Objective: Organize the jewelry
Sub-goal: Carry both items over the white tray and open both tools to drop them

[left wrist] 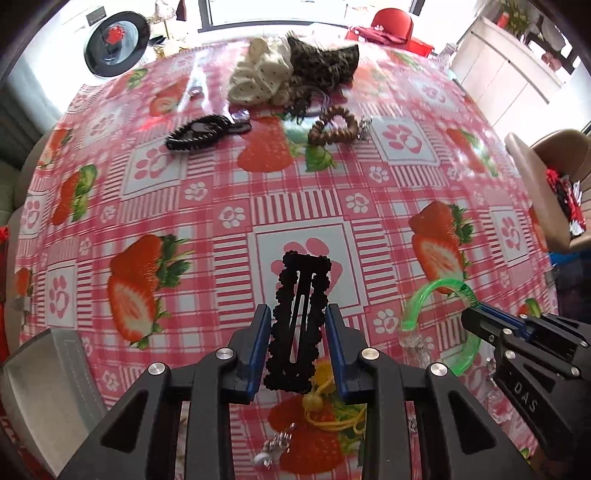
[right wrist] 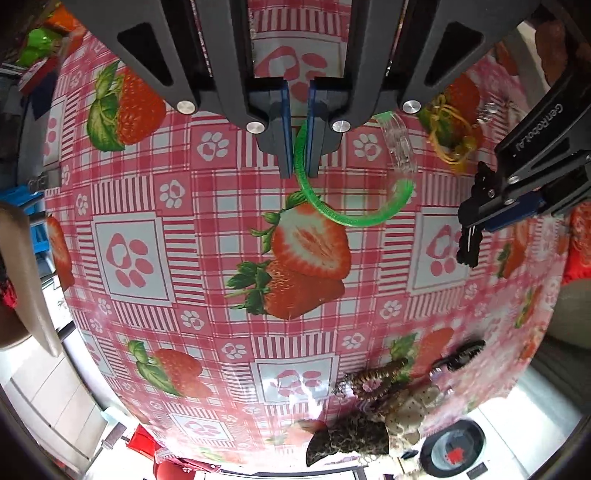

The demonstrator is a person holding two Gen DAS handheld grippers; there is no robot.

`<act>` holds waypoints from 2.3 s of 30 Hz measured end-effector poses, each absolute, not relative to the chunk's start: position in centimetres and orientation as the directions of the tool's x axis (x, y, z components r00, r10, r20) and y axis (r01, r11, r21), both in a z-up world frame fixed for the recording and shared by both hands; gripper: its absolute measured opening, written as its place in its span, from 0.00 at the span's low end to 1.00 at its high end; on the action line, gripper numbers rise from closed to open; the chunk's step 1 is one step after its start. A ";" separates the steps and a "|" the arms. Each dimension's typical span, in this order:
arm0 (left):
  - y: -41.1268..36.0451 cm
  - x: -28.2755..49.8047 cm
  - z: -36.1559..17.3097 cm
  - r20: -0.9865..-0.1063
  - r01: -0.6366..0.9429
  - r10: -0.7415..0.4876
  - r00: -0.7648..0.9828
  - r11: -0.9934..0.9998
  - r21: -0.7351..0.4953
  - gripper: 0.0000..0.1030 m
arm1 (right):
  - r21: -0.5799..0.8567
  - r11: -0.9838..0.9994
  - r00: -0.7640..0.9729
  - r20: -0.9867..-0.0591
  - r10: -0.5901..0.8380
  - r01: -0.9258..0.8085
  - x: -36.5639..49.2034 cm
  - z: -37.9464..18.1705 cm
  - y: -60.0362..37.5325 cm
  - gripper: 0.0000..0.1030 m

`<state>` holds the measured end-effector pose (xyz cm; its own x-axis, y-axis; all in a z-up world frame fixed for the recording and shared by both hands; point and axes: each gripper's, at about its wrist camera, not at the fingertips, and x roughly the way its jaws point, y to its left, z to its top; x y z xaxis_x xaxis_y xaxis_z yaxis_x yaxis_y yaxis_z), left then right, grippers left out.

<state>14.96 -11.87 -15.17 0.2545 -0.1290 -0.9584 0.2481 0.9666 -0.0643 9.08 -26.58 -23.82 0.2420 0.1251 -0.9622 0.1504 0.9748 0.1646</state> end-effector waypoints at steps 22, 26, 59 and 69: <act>9.3 4.6 -9.1 -0.942 -0.083 0.000 0.334 0.996 -0.030 0.36 | 0.322 0.945 0.266 -0.907 0.326 -0.059 8.2 -16.3 -14.9 0.07; 13.8 3.6 -9.9 -0.946 -0.169 0.054 0.320 0.986 -0.001 0.36 | 0.344 0.927 0.246 -0.895 0.373 -0.152 8.7 -15.7 -9.3 0.07; 21.1 4.2 -15.9 -0.938 -0.252 0.204 0.281 0.959 0.133 0.82 | 0.216 0.910 0.119 -0.955 0.273 -0.355 13.0 -21.9 8.1 0.11; 21.4 3.1 -14.8 -0.936 -0.269 0.225 0.270 0.951 0.151 0.85 | 0.319 0.877 0.133 -0.912 0.387 -0.360 13.3 -20.1 8.1 0.49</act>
